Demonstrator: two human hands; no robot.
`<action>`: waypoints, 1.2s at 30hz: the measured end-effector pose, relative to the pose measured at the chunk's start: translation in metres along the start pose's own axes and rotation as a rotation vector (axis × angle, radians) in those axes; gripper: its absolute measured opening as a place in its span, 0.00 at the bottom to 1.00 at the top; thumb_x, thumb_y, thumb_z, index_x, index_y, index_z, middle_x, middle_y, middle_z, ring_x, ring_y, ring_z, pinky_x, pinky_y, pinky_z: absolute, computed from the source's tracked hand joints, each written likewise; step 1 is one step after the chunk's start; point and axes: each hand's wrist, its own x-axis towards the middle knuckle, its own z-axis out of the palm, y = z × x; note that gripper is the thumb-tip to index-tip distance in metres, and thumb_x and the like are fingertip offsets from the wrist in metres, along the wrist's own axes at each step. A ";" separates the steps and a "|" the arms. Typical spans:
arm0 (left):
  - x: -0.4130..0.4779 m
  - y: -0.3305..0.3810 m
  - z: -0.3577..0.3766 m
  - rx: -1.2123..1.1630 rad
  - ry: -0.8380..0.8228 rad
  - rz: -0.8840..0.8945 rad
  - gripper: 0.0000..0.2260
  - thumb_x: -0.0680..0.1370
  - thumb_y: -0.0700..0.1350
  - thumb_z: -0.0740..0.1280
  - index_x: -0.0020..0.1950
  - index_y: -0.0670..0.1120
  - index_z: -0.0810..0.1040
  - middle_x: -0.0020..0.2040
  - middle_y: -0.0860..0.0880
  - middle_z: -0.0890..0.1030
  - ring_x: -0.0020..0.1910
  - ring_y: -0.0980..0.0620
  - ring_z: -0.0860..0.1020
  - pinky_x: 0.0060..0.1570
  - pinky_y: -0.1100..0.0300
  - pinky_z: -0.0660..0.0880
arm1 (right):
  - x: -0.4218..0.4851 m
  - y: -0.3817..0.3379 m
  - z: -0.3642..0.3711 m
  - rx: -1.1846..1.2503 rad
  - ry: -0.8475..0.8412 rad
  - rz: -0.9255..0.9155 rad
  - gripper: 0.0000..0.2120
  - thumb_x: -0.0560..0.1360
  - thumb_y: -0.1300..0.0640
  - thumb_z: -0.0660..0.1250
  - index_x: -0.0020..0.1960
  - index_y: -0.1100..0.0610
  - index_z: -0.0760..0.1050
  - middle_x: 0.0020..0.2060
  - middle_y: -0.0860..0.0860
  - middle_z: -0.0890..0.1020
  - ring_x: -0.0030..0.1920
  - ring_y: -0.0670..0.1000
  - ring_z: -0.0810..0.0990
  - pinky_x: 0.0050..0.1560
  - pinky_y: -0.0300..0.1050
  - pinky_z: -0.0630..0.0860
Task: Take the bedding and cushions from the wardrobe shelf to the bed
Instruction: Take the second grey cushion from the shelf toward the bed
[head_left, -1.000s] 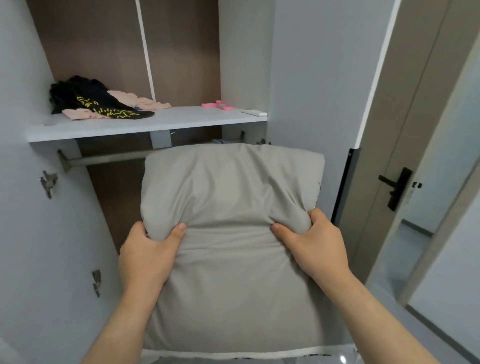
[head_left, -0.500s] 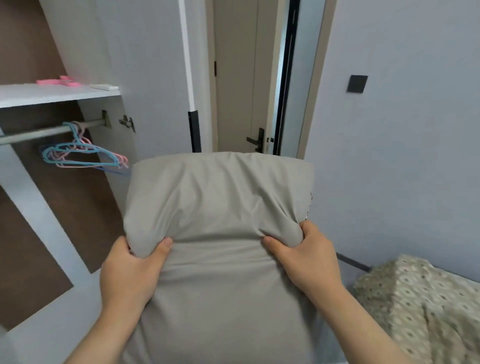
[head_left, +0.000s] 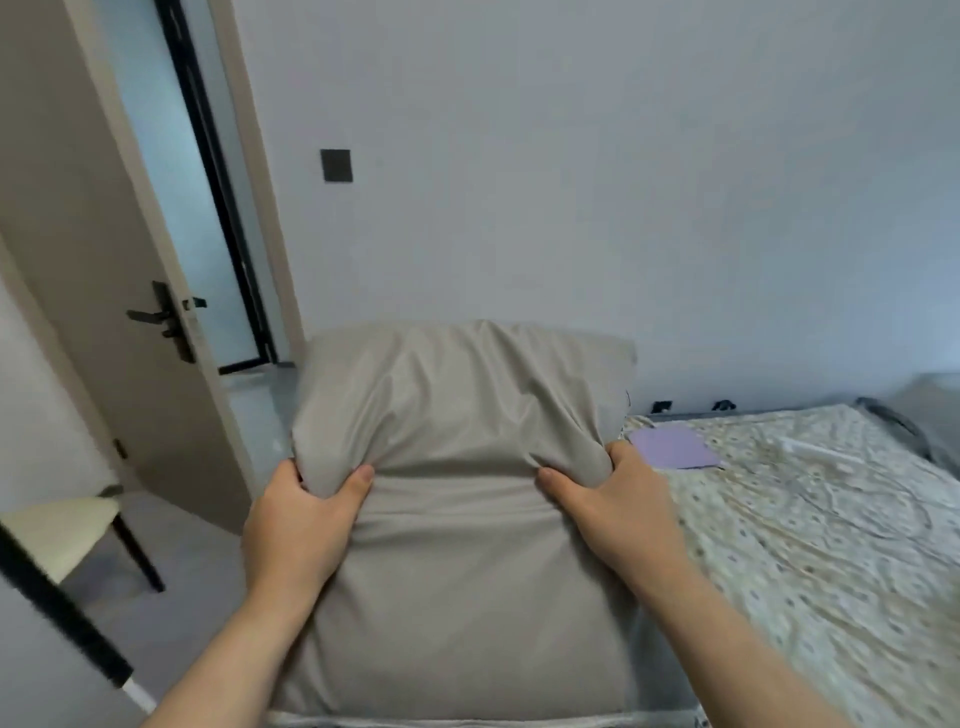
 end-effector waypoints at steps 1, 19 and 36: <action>-0.001 0.009 0.021 -0.022 -0.065 0.026 0.20 0.68 0.59 0.73 0.47 0.46 0.74 0.47 0.41 0.82 0.47 0.38 0.79 0.44 0.48 0.76 | 0.000 0.013 -0.016 -0.011 0.049 0.041 0.25 0.61 0.33 0.72 0.47 0.50 0.73 0.45 0.49 0.83 0.50 0.56 0.81 0.50 0.52 0.77; -0.117 0.067 0.221 -0.093 -0.999 0.327 0.22 0.67 0.56 0.75 0.51 0.42 0.77 0.49 0.36 0.82 0.48 0.35 0.80 0.43 0.47 0.75 | -0.158 0.134 -0.105 -0.120 0.709 0.770 0.22 0.62 0.35 0.73 0.48 0.45 0.71 0.39 0.39 0.76 0.49 0.51 0.80 0.45 0.46 0.73; -0.361 0.090 0.212 -0.051 -1.418 0.559 0.18 0.68 0.58 0.74 0.47 0.47 0.75 0.47 0.41 0.82 0.48 0.39 0.80 0.41 0.50 0.72 | -0.388 0.207 -0.164 -0.077 0.991 1.140 0.26 0.62 0.32 0.72 0.48 0.49 0.71 0.45 0.46 0.81 0.49 0.53 0.81 0.49 0.50 0.78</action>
